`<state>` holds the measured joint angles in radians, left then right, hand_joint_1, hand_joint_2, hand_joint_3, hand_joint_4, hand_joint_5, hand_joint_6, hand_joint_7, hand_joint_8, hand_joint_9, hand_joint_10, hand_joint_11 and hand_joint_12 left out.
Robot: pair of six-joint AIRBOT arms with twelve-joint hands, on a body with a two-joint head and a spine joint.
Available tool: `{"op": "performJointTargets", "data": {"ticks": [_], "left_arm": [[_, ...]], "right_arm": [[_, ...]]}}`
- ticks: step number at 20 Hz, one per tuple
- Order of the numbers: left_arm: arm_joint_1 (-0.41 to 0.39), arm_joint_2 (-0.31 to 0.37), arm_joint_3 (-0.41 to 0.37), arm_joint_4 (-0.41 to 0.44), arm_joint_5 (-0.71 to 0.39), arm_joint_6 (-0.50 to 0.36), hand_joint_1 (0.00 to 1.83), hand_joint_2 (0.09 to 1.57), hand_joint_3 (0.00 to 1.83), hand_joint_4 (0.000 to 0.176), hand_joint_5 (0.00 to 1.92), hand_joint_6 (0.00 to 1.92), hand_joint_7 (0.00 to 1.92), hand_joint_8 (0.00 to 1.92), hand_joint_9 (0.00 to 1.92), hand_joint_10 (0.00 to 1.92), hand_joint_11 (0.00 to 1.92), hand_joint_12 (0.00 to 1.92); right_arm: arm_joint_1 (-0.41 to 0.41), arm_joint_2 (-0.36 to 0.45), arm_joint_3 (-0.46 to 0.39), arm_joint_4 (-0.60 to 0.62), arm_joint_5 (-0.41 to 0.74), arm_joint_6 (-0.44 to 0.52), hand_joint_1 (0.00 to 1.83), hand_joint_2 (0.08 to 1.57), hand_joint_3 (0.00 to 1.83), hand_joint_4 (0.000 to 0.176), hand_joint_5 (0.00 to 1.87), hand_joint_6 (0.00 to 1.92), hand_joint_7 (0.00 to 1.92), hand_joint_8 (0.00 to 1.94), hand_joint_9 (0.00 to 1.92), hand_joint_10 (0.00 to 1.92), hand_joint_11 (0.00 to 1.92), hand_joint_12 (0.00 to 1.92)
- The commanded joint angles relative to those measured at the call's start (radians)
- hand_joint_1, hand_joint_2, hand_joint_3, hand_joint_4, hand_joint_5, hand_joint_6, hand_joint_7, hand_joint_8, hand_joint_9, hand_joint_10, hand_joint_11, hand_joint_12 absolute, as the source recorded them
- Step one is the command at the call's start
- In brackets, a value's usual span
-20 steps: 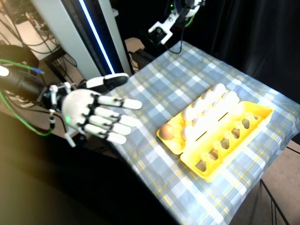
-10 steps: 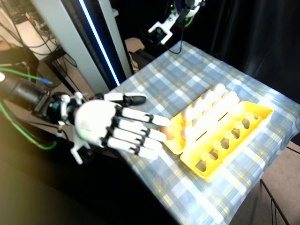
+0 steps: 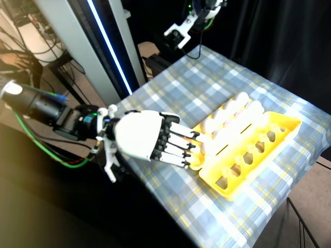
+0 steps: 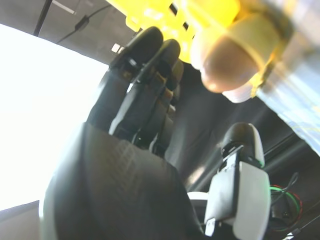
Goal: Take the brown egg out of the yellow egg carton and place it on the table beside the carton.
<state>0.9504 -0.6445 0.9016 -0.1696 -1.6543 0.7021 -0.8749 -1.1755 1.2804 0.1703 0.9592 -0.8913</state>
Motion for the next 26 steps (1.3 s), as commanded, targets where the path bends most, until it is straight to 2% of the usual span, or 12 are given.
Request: {"op": "performJointTargets", "data": {"ticks": [1,9,10,12,13,14,16,18,20,23,24,26], "left_arm": [[-0.024,-0.005,-0.007,0.035,-0.082,-0.011,0.58,1.40,0.00,0.000,0.93,1.85,0.87,1.92,0.61,1.82,0.23,1.77],[-0.024,-0.004,-0.005,0.037,-0.082,-0.011,0.55,1.42,0.00,0.000,0.91,1.91,0.86,1.92,0.63,1.83,0.26,1.76],[-0.024,-0.004,-0.005,0.037,-0.082,-0.011,0.55,1.42,0.00,0.000,0.90,1.92,0.86,1.91,0.63,1.84,0.24,1.76],[-0.024,-0.004,-0.005,0.037,-0.082,-0.011,0.55,1.41,0.00,0.000,0.90,1.88,0.87,1.91,0.62,1.83,0.22,1.75],[-0.024,-0.004,-0.005,0.037,-0.082,-0.011,0.54,1.40,0.00,0.000,0.92,1.86,0.87,1.91,0.60,1.83,0.21,1.76],[-0.024,-0.004,-0.005,0.037,-0.082,-0.011,0.50,1.41,0.00,0.000,0.92,1.83,0.86,1.91,0.56,1.81,0.18,1.77],[-0.024,-0.004,-0.005,0.037,-0.082,-0.011,0.50,1.43,0.00,0.000,0.90,1.81,0.83,1.90,0.54,1.82,0.16,1.75],[-0.024,-0.004,-0.005,0.037,-0.082,-0.011,0.47,1.45,0.01,0.000,0.90,1.81,0.83,1.88,0.55,1.80,0.19,1.77],[-0.024,-0.004,-0.005,0.037,-0.082,-0.011,0.45,1.45,0.00,0.000,0.90,1.78,0.82,1.91,0.53,1.81,0.18,1.77],[-0.024,-0.004,-0.005,0.037,-0.082,-0.011,0.44,1.46,0.00,0.000,0.91,1.76,0.84,1.88,0.55,1.81,0.17,1.74],[-0.024,-0.004,-0.005,0.037,-0.082,-0.011,0.44,1.47,0.00,0.000,0.92,1.80,0.84,1.87,0.56,1.80,0.19,1.71],[-0.024,-0.004,-0.005,0.037,-0.082,-0.011,0.48,1.45,0.00,0.000,0.93,1.79,0.86,1.87,0.57,1.82,0.19,1.72]], "right_arm": [[0.022,0.001,0.005,-0.011,0.107,0.005,0.76,1.02,0.00,0.000,0.74,0.01,0.97,0.00,0.99,0.01,0.66,0.82],[0.058,-0.044,0.056,-0.046,0.014,0.005,0.85,1.04,0.00,0.000,0.92,0.00,1.01,0.00,1.05,0.00,0.73,0.71],[0.060,-0.045,0.057,-0.049,0.011,0.005,0.85,1.04,0.00,0.000,0.93,0.00,1.01,0.00,1.08,0.00,0.71,0.86],[0.061,-0.046,0.059,-0.049,0.010,0.005,0.89,1.03,0.00,0.000,0.97,0.00,1.14,0.01,1.26,0.08,0.72,1.45],[0.062,-0.046,0.060,-0.050,0.009,0.005,1.02,1.04,0.01,0.130,1.09,0.58,1.12,0.00,1.24,0.06,0.71,1.40],[0.064,-0.046,0.061,-0.050,0.009,0.005,1.03,1.07,0.00,0.167,1.05,0.80,1.10,0.00,1.22,0.04,0.70,1.39],[0.067,-0.046,0.061,-0.051,0.009,0.005,1.04,1.08,0.00,0.165,1.04,0.88,1.07,0.00,1.18,0.02,0.66,1.35],[0.070,-0.046,0.061,-0.055,0.009,0.005,1.07,1.08,0.00,0.092,1.06,0.85,1.07,0.00,1.20,0.02,0.72,1.27],[0.072,-0.045,0.061,-0.057,0.009,0.005,1.09,1.07,0.00,0.053,1.07,0.83,1.09,0.00,1.24,0.03,0.74,1.31],[0.076,-0.045,0.060,-0.060,0.009,0.005,1.10,1.08,0.00,0.027,1.06,0.84,1.06,0.00,1.19,0.01,0.73,1.21],[0.077,-0.044,0.058,-0.061,0.010,0.005,1.09,1.07,0.00,0.043,1.07,0.83,1.05,0.00,1.15,0.00,0.69,1.15],[0.080,-0.044,0.051,-0.067,0.015,0.005,1.11,1.08,0.00,0.004,1.06,0.84,1.05,0.00,1.20,0.02,0.74,1.18]]}}
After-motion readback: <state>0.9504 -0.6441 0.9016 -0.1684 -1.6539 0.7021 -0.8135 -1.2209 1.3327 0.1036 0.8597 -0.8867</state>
